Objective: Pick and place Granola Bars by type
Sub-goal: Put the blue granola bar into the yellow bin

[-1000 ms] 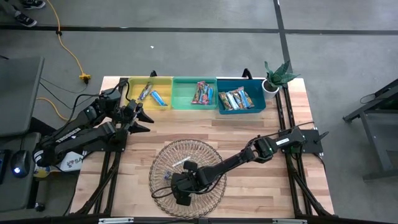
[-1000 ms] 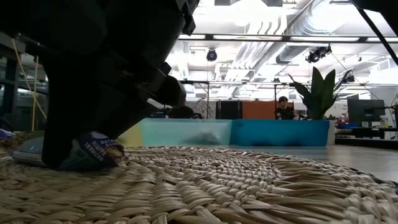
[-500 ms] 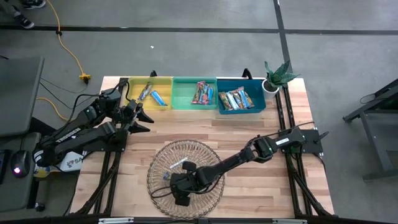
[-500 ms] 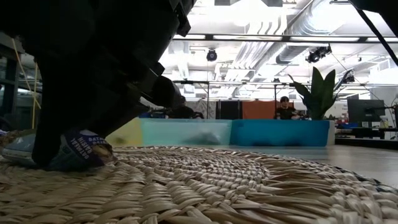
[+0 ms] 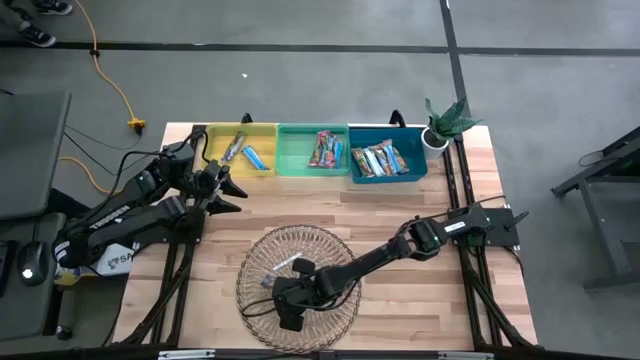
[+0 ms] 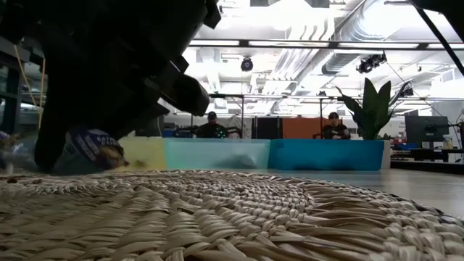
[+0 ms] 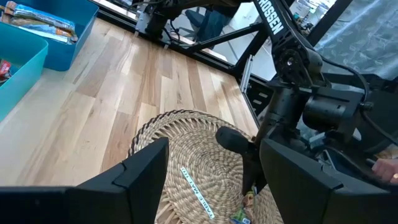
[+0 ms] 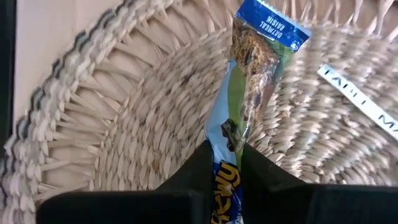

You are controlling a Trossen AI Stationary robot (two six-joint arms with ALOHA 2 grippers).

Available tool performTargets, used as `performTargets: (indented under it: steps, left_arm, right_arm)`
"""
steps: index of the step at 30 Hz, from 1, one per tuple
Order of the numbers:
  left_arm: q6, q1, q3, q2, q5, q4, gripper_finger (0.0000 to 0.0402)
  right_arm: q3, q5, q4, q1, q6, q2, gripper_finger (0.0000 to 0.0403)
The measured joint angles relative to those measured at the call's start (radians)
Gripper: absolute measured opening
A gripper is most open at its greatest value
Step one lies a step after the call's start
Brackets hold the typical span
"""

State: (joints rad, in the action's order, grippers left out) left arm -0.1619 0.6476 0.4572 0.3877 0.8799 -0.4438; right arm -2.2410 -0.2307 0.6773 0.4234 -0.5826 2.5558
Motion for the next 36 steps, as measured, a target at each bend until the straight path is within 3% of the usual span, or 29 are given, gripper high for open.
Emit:
performTargets:
  steps: [17,24,36]
  left_arm:
    - [-0.002,0.0,0.0,0.0,0.022,0.015,0.025]
    - [-0.068,0.0,0.0,0.0,0.068,0.151,0.025]
    - [-0.241,0.0,0.0,0.0,0.07,0.425,0.025]
  right_arm:
    - [-0.003,-0.187,0.081,-0.028,0.051,-0.109,0.0034]
    - [-0.003,-0.262,0.099,-0.083,0.115,-0.179,0.0034]
    - [-0.003,-0.375,-0.07,-0.194,0.304,-0.317,0.0034]
